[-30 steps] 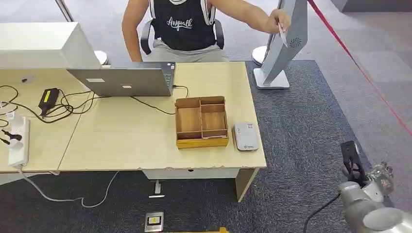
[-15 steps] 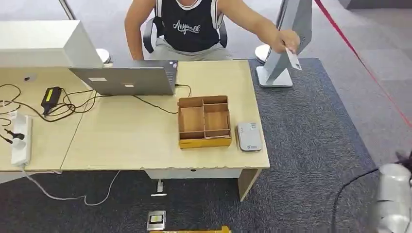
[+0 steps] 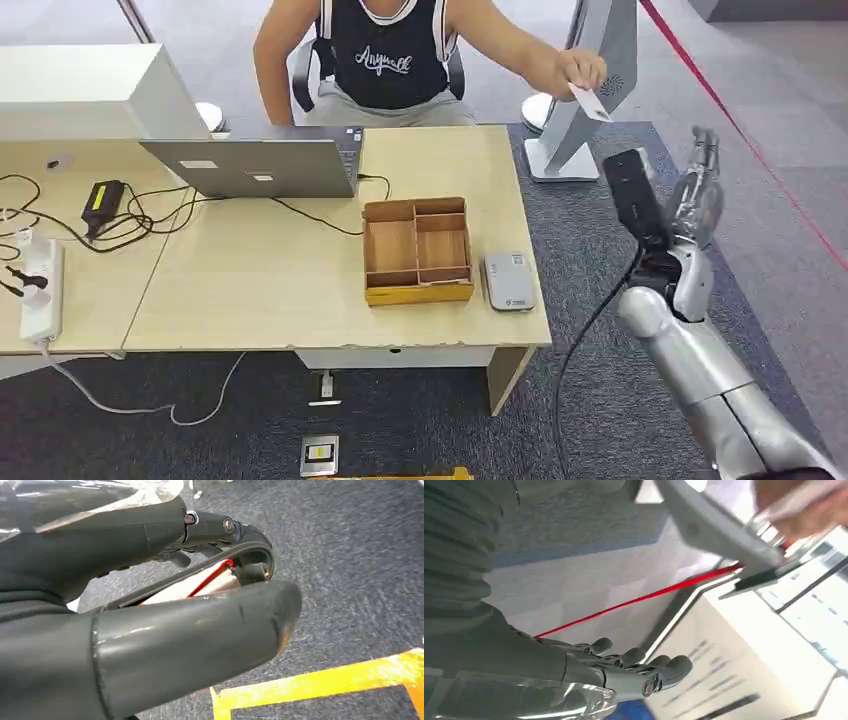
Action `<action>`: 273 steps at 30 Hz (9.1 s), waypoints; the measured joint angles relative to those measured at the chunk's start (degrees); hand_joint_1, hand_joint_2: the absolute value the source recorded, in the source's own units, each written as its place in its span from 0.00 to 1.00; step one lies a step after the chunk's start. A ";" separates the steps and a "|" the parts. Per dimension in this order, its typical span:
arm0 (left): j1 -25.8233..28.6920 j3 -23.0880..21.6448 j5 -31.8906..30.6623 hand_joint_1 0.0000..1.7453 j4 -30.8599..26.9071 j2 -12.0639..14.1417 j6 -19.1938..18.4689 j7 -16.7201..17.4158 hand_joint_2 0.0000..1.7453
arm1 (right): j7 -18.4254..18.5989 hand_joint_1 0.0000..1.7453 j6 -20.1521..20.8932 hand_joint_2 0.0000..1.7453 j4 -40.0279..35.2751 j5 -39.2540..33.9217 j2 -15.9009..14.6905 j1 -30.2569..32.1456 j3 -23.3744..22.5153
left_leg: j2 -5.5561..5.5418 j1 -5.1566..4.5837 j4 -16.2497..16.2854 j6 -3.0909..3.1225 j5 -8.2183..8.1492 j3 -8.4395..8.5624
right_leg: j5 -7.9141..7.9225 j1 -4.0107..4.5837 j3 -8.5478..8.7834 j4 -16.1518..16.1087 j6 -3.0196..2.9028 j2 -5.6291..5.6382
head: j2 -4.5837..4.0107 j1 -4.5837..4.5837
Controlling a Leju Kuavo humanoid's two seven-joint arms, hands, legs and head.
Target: Pass the card to the sensor for recognition and then transmit it.
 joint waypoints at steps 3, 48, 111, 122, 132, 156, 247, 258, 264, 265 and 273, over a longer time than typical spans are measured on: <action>-0.53 -0.68 -0.35 0.00 -0.07 0.00 -0.35 0.31 0.00 | -1.05 0.00 0.42 1.00 0.35 0.11 1.25 -3.03 6.93 | -0.03 0.02 0.00 0.00 0.00 0.00 | -0.02 0.02 -0.01 -0.02 -0.02 -0.01 | 0.00 0.02; -2.94 -6.08 -2.32 0.00 -1.36 0.39 -1.25 2.93 0.00 | -2.80 1.00 1.49 1.00 13.20 -2.77 7.32 -14.75 27.33 | 0.01 0.07 0.03 -0.03 -0.03 0.00 | -0.03 0.07 -0.04 -0.07 -0.05 0.00 | 0.00 0.04; -0.90 -6.08 1.84 0.00 -1.33 0.28 -0.24 0.90 0.00 | -4.52 1.00 8.81 1.00 21.66 -7.85 5.00 -4.78 25.63 | 0.04 0.11 0.03 -0.01 -0.08 -0.03 | -0.04 0.11 -0.04 -0.16 -0.06 0.02 | 0.00 0.02; -0.92 -6.08 1.84 0.00 -1.33 0.26 -0.24 0.83 0.00 | -5.83 1.00 9.49 1.00 25.29 -9.75 6.53 -4.63 26.31 | 0.04 0.11 0.03 -0.01 -0.08 -0.02 | -0.04 0.11 -0.04 -0.16 -0.06 0.02 | 0.00 0.04; -0.89 -6.08 2.08 0.00 -1.33 0.28 -0.31 0.96 0.00 | -6.95 1.00 9.53 1.00 29.61 -10.58 8.43 -4.52 26.42 | 0.04 0.11 0.03 -0.01 -0.08 -0.03 | -0.04 0.11 -0.04 -0.16 -0.06 0.02 | 0.02 0.02; -0.35 -6.08 2.69 0.00 -1.33 0.26 -0.31 0.98 0.00 | -8.20 1.00 10.69 1.00 34.47 -11.78 10.71 -5.14 26.50 | 0.07 0.12 0.03 -0.01 -0.08 0.12 | -0.04 0.13 0.09 -0.18 -0.07 0.02 | 0.02 0.04; -3.05 -10.32 0.44 0.00 -1.31 0.33 -1.77 2.95 0.00 | -5.22 1.00 15.52 1.00 25.88 5.97 18.38 -19.35 30.09 | 0.06 0.30 0.04 -0.06 -0.07 -0.01 | -0.01 0.30 0.02 -0.22 -0.14 0.03 | 0.00 0.04; -3.04 -10.34 0.44 0.00 -1.31 0.33 -1.77 2.95 0.00 | -5.22 1.00 15.50 1.00 26.91 5.97 18.42 -19.77 30.31 | 0.06 0.30 0.04 -0.10 -0.10 -0.02 | -0.02 0.30 0.01 -0.22 -0.14 0.03 | 0.00 0.04; -3.04 -10.36 0.42 0.00 -1.31 0.35 -1.84 3.04 0.00 | -4.45 0.00 15.89 1.00 27.08 6.41 18.47 -19.89 30.46 | 0.06 0.30 0.04 -0.11 -0.11 -0.04 | -0.02 0.30 0.01 -0.21 -0.15 0.03 | 0.02 0.04; -3.04 -10.40 0.24 0.00 -1.31 0.37 -2.12 3.35 0.00 | -2.09 0.00 17.47 1.00 27.37 7.52 18.67 -20.35 30.66 | 0.05 0.30 0.04 -0.11 -0.11 -0.05 | -0.02 0.30 -0.01 -0.20 -0.15 0.05 | 0.00 0.07; -3.27 -11.43 -0.79 0.00 -1.31 0.44 -2.91 4.31 0.00 | 3.19 0.00 19.15 0.00 38.58 9.05 22.80 -28.11 32.54 | 0.09 0.32 0.04 -0.12 -0.09 0.01 | 0.04 0.32 -0.02 -0.21 -0.22 0.09 | 0.00 0.04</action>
